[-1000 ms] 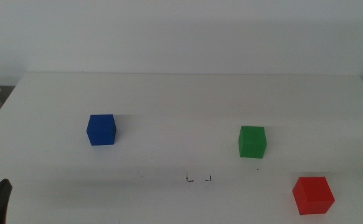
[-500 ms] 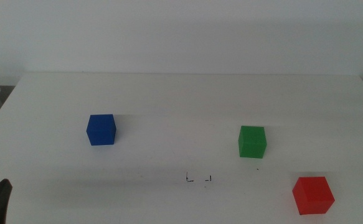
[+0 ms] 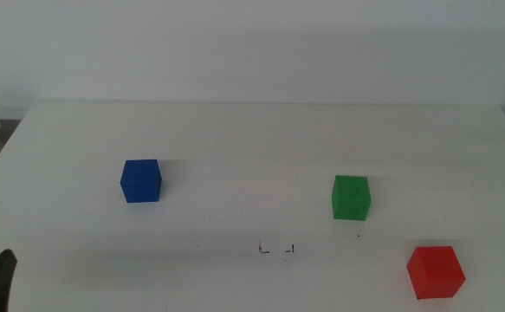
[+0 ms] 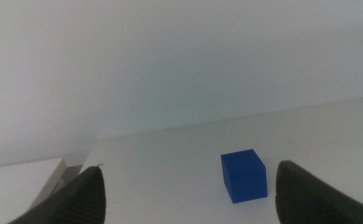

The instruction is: Stack red cubes first, then green, then blue cubes in a specific spot.

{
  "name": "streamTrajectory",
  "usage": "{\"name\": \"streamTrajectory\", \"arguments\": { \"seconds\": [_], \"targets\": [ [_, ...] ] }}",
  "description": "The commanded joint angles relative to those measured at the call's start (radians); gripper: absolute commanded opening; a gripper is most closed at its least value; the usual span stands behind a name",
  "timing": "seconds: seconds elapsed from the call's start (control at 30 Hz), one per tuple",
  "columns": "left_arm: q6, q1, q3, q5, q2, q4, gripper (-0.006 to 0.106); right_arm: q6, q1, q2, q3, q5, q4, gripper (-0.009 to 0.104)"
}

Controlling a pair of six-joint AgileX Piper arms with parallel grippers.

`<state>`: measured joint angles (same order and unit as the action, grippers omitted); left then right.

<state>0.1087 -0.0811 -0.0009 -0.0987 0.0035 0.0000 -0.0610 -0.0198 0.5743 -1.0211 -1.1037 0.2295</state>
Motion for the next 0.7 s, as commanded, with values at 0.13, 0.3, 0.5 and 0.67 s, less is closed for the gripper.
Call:
{"name": "streamTrajectory", "arguments": {
  "seconds": [0.13, 0.3, 0.5, 0.67],
  "targets": [
    [0.001, 0.002, 0.001, 0.014, -0.004, -0.007, 0.094, 0.001, -0.004, 0.173, -0.088, -0.117, -0.025, 0.093],
    [0.001, 0.002, 0.001, 0.014, -0.004, -0.007, 0.094, -0.109, -0.132, 0.300, -0.107, -0.117, -0.088, 0.093],
    [0.001, 0.002, 0.001, 0.014, -0.004, -0.007, 0.094, -0.331, -0.375, 0.454, -0.107, -0.117, -0.306, 0.093],
    [0.001, 0.002, 0.001, 0.014, -0.004, -0.007, 0.094, -0.368, -0.448, 0.580, -0.105, -0.117, -0.320, 0.093]
  ]
}}
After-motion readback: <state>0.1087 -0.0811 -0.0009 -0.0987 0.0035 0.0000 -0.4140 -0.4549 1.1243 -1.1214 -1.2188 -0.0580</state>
